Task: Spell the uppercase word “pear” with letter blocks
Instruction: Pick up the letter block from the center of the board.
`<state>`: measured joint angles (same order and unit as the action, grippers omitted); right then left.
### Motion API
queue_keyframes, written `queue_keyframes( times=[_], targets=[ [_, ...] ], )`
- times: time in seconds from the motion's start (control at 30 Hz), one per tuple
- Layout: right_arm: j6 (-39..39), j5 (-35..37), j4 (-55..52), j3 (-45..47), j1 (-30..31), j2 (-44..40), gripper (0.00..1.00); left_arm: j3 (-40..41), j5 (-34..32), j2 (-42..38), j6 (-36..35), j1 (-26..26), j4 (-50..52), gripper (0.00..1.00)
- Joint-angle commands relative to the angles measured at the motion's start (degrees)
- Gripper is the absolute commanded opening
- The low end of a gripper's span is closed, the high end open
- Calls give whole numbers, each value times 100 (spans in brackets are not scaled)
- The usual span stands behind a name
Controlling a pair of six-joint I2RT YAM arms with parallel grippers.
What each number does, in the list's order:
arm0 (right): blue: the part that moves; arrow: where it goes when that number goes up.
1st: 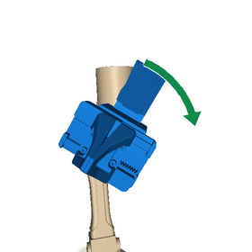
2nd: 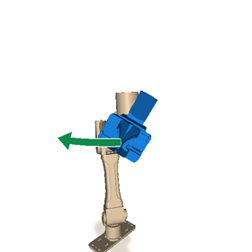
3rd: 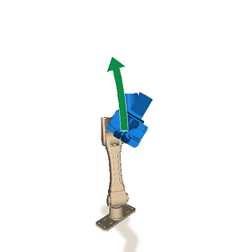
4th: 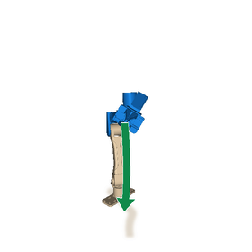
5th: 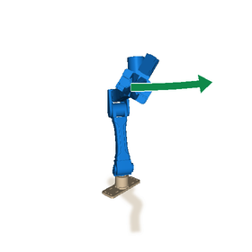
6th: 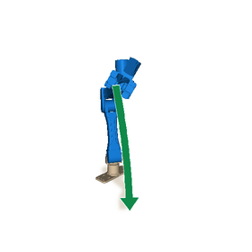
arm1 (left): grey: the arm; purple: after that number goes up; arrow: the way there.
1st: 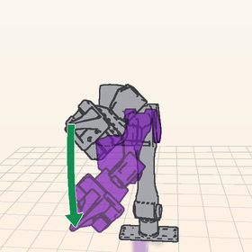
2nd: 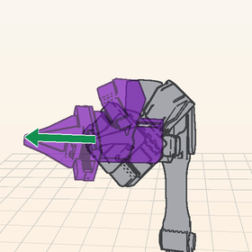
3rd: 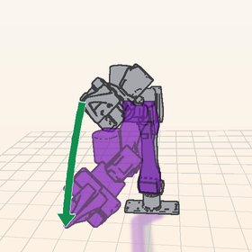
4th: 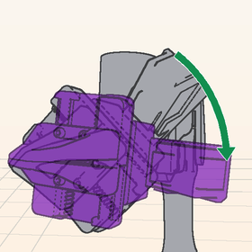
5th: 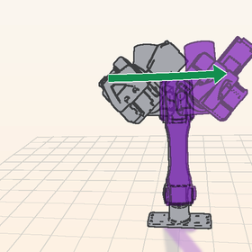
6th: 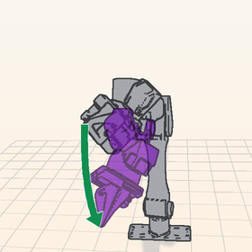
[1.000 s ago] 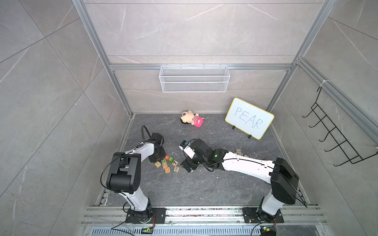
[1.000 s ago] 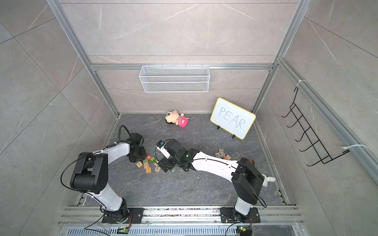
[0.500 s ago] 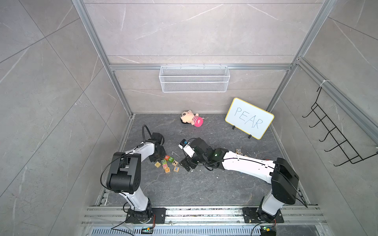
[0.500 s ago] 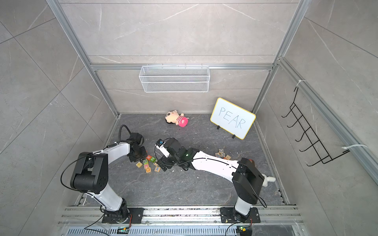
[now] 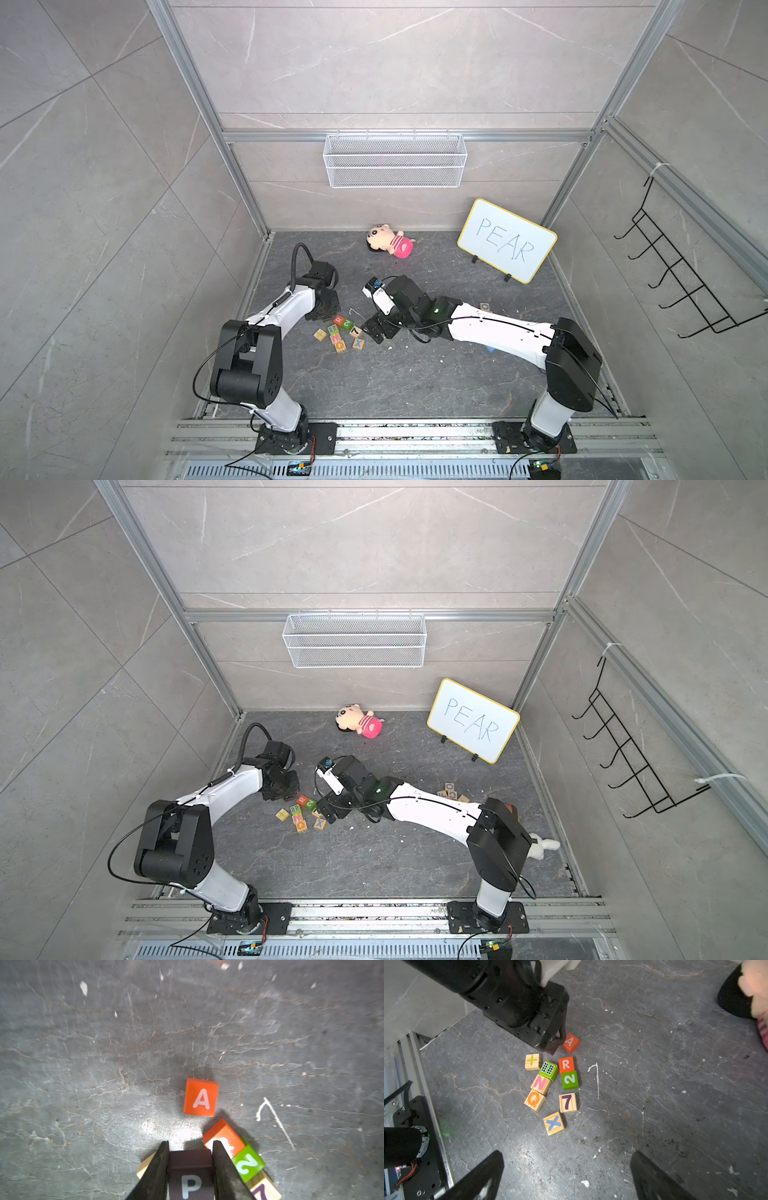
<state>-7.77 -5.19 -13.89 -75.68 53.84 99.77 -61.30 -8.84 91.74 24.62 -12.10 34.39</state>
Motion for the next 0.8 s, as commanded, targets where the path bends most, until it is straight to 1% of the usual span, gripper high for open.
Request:
queue_keyframes(
  times=[0.0, 0.17, 0.33, 0.43, 0.57, 0.77],
  targets=[
    [-327, -108, -3, -160, -157, 79, 97, -424, -182, -214, -255, -131, 366, 31],
    [-597, 28, -42, -136, -351, 54, 97, -880, -296, -188, -271, -390, 542, 31],
    [-811, 462, -46, -9, -506, -54, 97, -1407, -377, 45, -239, -764, 629, 31],
    [-1050, 662, 97, 260, -661, -253, 97, -1711, -400, 282, -169, -1024, 665, 31],
    [-1303, 739, 228, 659, -944, -530, 97, -2067, -334, 563, 13, -1378, 631, 31],
    [-1394, 1043, 226, 1077, -1215, -862, 97, -2589, -87, 1127, 205, -1767, 526, 31]
  ],
)
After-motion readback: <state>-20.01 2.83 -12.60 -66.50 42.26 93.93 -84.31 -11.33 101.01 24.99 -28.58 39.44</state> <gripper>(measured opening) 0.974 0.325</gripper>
